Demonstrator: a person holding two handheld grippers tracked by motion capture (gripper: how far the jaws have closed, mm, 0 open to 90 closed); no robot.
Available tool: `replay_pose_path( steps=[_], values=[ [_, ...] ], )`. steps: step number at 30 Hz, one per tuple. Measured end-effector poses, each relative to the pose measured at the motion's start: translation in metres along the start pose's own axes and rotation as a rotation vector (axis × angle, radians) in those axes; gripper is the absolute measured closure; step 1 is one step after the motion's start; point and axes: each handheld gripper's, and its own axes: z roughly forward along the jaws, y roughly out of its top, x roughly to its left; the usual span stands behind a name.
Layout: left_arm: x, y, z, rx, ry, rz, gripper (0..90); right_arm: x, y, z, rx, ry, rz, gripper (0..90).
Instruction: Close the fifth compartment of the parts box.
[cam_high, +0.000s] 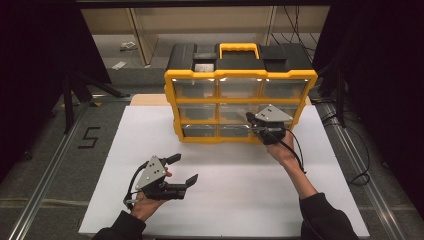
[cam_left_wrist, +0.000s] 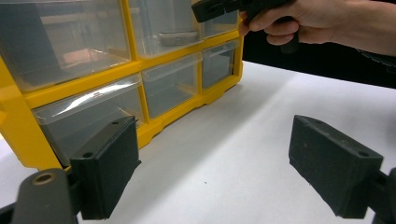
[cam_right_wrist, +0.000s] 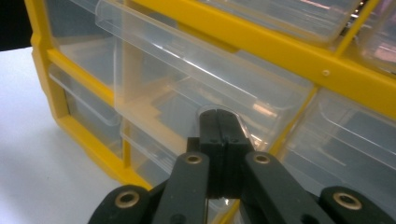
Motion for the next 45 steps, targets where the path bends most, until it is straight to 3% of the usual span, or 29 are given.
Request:
replay_pose_path(
  steps=[45],
  values=[
    [0.0,0.0,0.001,0.0,-0.003,-0.006,15.6,-0.004,-0.006,0.016,0.011,-0.028,-0.022,90.0]
  ],
)
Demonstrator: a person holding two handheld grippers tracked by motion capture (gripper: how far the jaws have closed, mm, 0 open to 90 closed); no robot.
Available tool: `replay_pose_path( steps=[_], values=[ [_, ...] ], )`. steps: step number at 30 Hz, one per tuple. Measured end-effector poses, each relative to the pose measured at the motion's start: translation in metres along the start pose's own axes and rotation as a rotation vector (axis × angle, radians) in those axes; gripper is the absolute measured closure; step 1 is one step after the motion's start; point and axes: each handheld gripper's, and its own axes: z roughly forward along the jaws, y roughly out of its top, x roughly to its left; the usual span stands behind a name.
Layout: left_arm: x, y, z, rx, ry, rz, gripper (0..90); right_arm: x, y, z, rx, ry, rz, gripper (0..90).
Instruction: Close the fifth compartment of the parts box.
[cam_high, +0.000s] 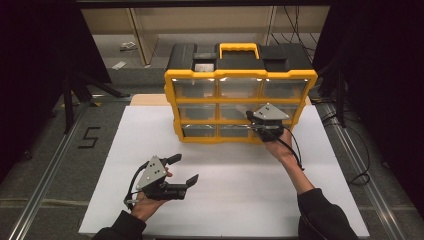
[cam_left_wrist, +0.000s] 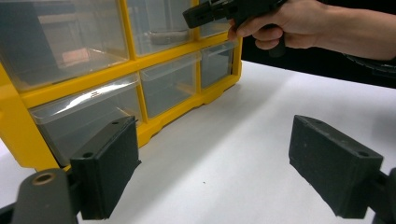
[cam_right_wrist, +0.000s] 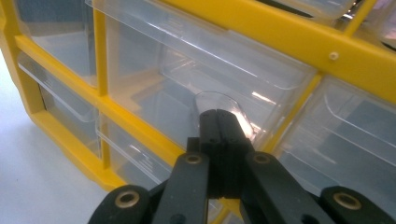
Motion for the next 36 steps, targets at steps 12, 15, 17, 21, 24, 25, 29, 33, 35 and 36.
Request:
replay_pose_path(
  steps=[12,15,17,21,24,25,29,33,35,36],
  values=[
    [0.0,0.001,-0.001,-0.004,-0.002,0.0,15.6,0.006,-0.003,0.002,0.019,0.021,0.008,90.0],
    [0.0,0.0,-0.001,0.0,-0.001,0.002,15.6,0.008,-0.001,-0.001,0.018,0.03,0.0,89.4],
    [0.0,0.001,-0.001,-0.004,-0.001,0.0,15.6,0.009,0.001,-0.003,0.011,0.034,-0.001,89.0],
    [0.0,0.0,-0.001,0.001,-0.001,0.004,15.6,0.01,0.003,-0.007,0.004,0.047,-0.004,86.1],
    [0.0,0.001,-0.001,-0.004,-0.001,-0.001,15.6,0.011,0.003,-0.009,0.004,0.054,0.007,81.5],
    [0.0,0.001,-0.001,-0.002,0.0,0.0,15.6,0.011,0.003,-0.01,0.005,0.058,0.014,80.1],
    [0.0,0.001,-0.001,-0.001,-0.001,0.002,15.6,0.012,0.005,-0.014,0.006,0.086,0.036,67.7],
    [0.0,0.001,-0.001,-0.003,-0.001,0.0,15.6,0.012,0.009,-0.02,-0.002,0.122,0.063,60.3],
    [0.0,0.001,-0.001,-0.003,-0.001,0.0,15.6,0.013,0.011,-0.023,-0.011,0.127,0.067,56.7],
    [0.0,0.001,-0.001,-0.003,-0.001,0.0,15.6,0.014,0.012,-0.024,-0.012,0.13,0.065,53.9]
  ],
)
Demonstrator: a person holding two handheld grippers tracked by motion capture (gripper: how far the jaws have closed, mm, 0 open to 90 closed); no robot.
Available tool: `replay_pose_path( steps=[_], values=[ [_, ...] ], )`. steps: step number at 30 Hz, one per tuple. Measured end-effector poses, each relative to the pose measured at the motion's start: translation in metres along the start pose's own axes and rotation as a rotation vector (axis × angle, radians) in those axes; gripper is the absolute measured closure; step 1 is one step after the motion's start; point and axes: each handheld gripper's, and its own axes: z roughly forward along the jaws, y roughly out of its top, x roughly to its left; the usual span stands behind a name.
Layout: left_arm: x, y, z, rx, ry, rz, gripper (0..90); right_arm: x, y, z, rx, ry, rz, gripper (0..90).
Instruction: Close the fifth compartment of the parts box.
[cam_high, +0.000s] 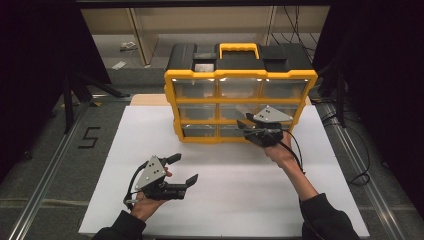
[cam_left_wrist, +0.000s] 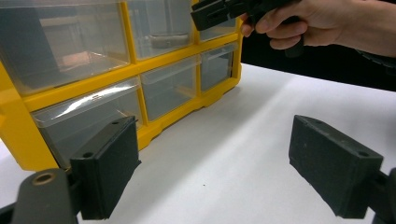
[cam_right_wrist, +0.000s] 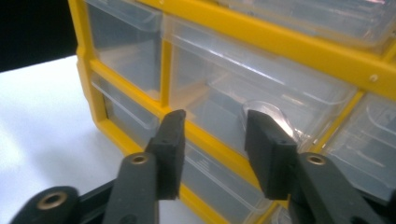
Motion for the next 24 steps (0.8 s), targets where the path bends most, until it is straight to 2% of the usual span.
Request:
replay_pose_path(
  steps=[4,13,19,24],
  values=[
    [0.0,0.0,0.0,0.001,0.0,0.002,15.6,0.002,0.003,-0.005,-0.002,0.021,0.016,46.0],
    [0.0,0.0,0.0,-0.001,0.0,0.001,15.6,0.004,0.006,-0.012,-0.007,0.057,0.065,37.8],
    [0.0,0.0,0.0,0.0,0.001,0.002,15.6,0.005,0.008,-0.017,-0.003,0.077,0.095,27.1],
    [0.0,0.0,0.0,0.002,0.001,0.006,15.6,0.01,0.01,-0.024,-0.031,0.107,0.128,21.8]
  ],
)
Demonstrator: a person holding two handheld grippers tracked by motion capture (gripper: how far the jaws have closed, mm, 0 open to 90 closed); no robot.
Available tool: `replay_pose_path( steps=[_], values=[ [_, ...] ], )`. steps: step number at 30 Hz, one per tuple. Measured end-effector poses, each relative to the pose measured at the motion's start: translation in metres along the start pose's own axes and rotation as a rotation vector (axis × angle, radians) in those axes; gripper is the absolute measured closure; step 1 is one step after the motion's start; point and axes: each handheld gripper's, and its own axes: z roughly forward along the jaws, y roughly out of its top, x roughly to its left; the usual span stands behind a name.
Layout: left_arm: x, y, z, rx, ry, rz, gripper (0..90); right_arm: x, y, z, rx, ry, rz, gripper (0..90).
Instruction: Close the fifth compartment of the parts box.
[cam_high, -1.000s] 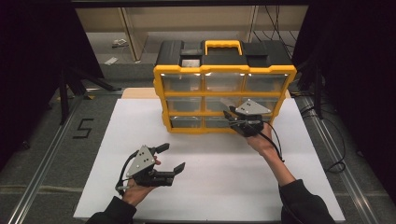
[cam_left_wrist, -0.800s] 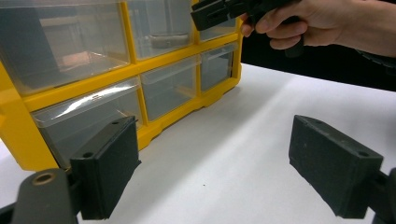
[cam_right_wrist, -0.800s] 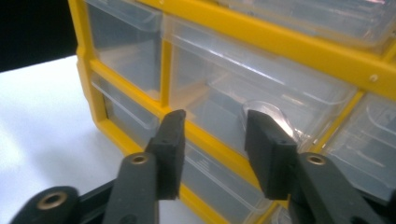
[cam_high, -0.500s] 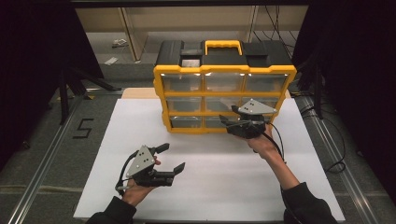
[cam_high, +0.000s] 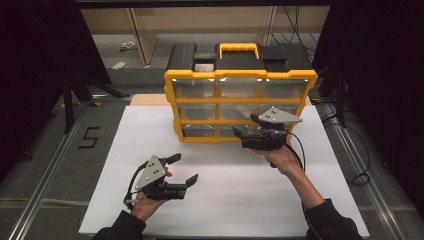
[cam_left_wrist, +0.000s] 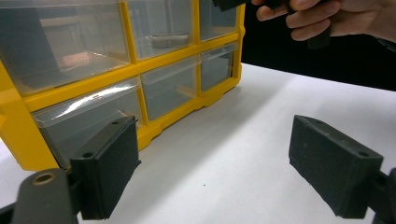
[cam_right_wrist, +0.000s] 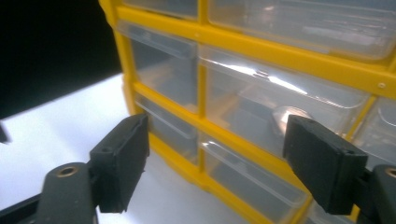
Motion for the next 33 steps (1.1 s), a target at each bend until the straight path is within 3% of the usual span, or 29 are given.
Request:
replay_pose_path(
  steps=[12,21,33],
  values=[
    [0.0,0.0,0.0,-0.002,-0.001,-0.004,15.6,0.019,0.002,-0.018,-0.048,0.048,-0.021,19.1],
    [-0.001,0.0,0.0,-0.003,0.0,-0.003,15.6,0.023,-0.003,-0.022,-0.039,0.058,-0.014,16.0],
    [-0.001,0.0,0.0,-0.003,0.0,-0.001,15.6,0.025,-0.003,-0.029,-0.065,0.056,-0.01,15.6]
  ],
)
